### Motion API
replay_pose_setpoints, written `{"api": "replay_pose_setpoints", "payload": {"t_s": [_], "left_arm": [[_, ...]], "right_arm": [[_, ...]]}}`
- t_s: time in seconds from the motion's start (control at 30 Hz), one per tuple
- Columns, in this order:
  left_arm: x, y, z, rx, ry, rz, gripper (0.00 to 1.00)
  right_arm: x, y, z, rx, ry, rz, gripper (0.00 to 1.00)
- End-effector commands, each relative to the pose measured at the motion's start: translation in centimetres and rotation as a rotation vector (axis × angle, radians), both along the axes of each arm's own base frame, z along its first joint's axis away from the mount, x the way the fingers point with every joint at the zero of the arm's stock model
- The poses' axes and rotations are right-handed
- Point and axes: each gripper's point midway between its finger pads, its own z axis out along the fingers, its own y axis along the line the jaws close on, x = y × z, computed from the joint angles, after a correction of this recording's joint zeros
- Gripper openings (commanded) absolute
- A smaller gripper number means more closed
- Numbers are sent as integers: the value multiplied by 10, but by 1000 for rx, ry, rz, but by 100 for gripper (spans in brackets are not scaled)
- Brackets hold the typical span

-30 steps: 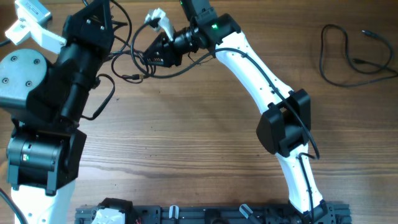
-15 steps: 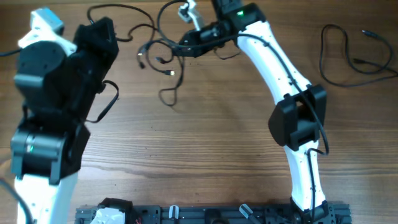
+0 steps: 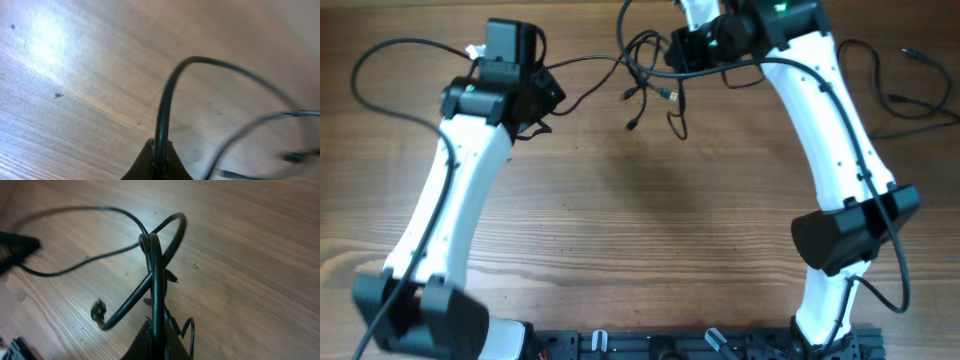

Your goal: Untangle cables

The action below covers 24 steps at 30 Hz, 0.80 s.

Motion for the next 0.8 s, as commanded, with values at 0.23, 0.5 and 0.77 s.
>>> {"api": "replay_pose_setpoints", "payload": {"t_s": [0.23, 0.5, 0.77], "left_arm": [[-4, 11, -102, 120, 303, -46, 4], [-5, 12, -116, 133, 339, -62, 4], [-4, 18, -115, 177, 338, -72, 4]], "right_arm": [[-36, -10, 95, 336, -89, 162, 4], [-53, -57, 159, 643, -141, 250, 4], [-31, -152, 169, 712, -165, 25, 4]]}}
